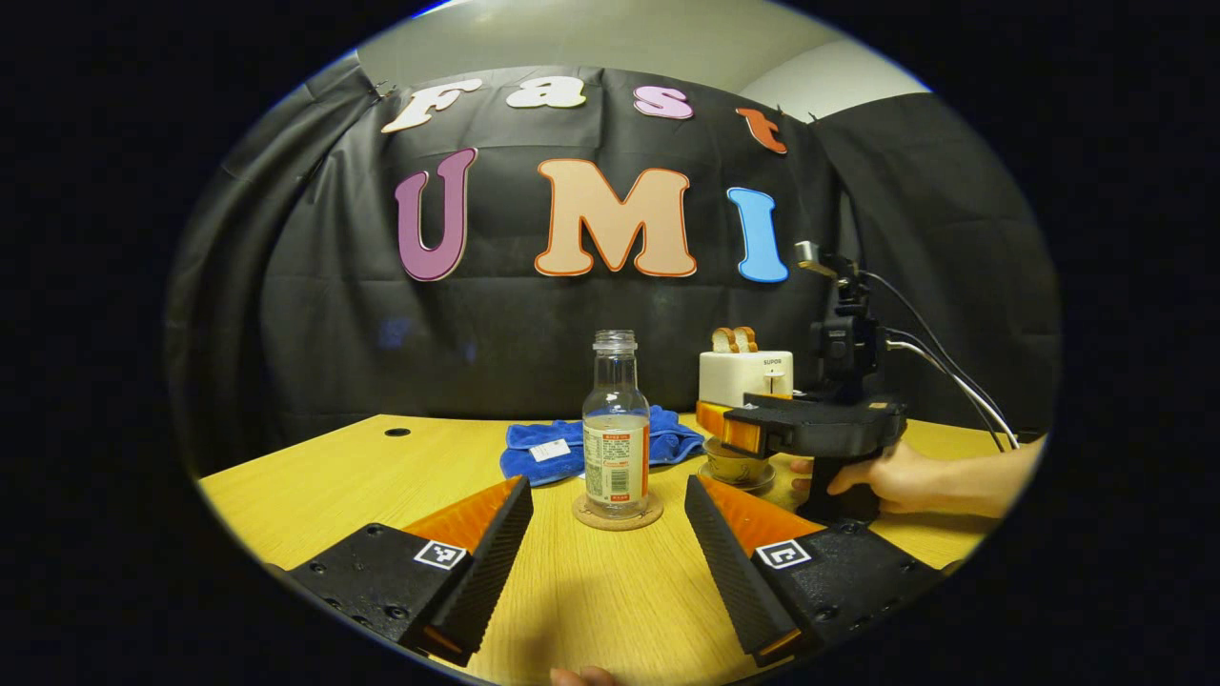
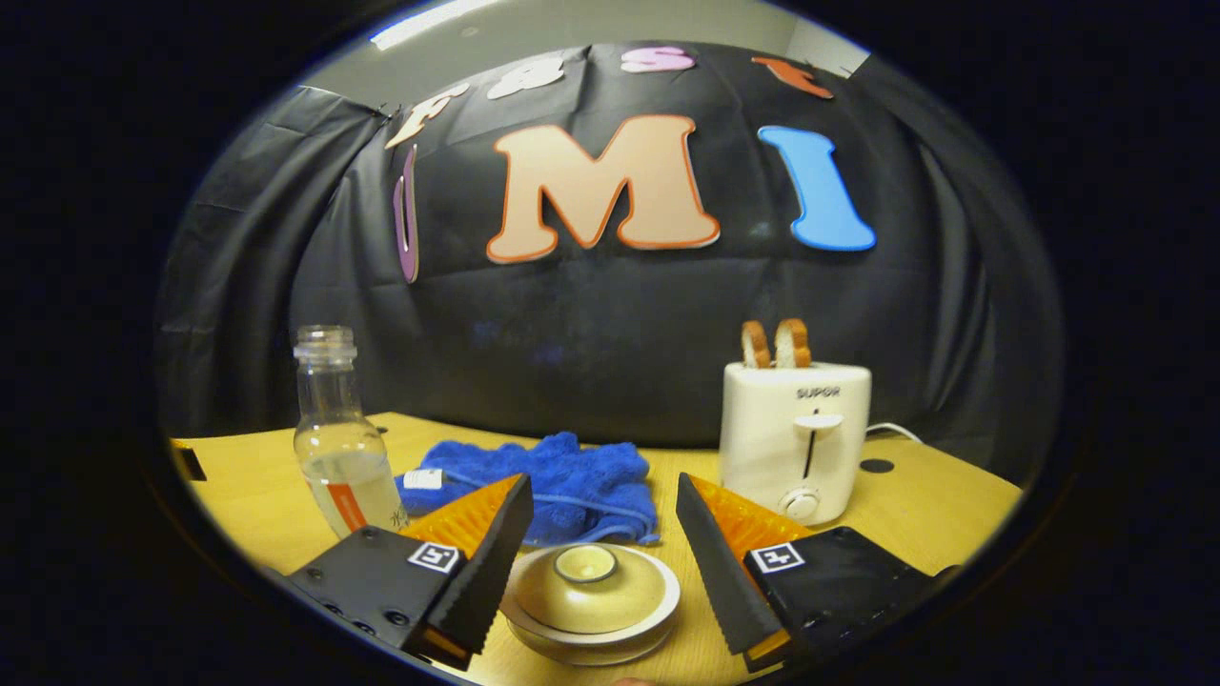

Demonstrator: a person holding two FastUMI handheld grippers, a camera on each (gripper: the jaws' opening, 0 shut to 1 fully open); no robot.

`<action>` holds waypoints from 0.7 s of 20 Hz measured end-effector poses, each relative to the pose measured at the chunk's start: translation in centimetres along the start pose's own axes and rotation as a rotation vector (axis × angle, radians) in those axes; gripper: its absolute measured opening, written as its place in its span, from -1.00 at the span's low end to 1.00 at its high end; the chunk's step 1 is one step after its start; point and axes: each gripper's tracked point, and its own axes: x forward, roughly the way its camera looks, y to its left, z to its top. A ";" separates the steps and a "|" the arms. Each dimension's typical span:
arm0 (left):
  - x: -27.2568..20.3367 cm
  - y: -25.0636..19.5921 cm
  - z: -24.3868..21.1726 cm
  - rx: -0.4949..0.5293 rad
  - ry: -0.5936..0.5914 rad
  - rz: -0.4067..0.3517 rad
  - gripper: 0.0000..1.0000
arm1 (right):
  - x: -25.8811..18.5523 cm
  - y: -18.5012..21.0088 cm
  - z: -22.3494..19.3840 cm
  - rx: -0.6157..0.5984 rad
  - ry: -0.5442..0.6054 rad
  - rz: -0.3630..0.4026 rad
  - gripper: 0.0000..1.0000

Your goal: Open the teacup lid with one hand, grasp the water bottle and pour water into the teacup with the other hand; after pouring, place the water bottle on the coaster and then close the teacup lid.

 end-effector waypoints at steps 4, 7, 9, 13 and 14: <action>-0.1 0.1 -0.1 -0.001 0.002 0.011 0.88 | -4.2 -1.3 0.2 -0.007 -0.022 -0.114 0.88; -0.1 1.0 -0.1 0.000 0.004 0.054 0.88 | -10.5 -0.1 0.4 -0.007 -0.027 -0.155 0.82; -0.4 1.9 -0.2 0.000 0.007 0.104 0.89 | -14.7 -0.1 0.4 -0.005 -0.038 -0.207 0.82; -1.4 1.7 -0.1 0.001 0.007 0.146 0.89 | -20.5 1.4 0.4 -0.008 -0.034 -0.211 0.82; -1.9 1.5 -0.1 0.001 0.008 0.156 0.88 | -21.7 2.0 0.5 -0.006 -0.037 -0.203 0.86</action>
